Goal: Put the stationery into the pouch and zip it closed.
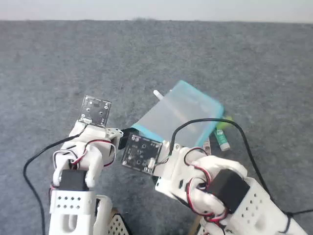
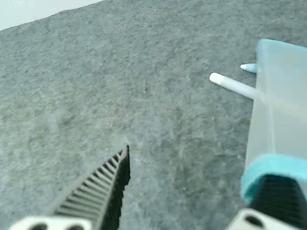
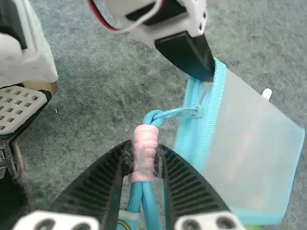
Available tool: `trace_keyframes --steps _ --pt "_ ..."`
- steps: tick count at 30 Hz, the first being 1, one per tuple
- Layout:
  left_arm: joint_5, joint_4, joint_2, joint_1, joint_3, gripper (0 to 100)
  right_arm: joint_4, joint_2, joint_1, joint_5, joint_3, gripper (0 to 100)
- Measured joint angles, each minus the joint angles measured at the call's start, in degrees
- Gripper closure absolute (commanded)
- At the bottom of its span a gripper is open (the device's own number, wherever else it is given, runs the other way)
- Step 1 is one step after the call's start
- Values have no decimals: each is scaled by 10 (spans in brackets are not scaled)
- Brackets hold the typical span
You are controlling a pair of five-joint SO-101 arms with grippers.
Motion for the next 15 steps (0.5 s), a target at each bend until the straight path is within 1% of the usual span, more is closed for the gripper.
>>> trace_keyframes --steps 6,12,15 --pt "0 -31 0 7 26 612 0 0 -2 3 0 991" --pt "0 -64 0 55 51 758 0 0 -2 8 0 991" --pt "1 -68 -1 73 53 827 0 0 -1 8 0 991"
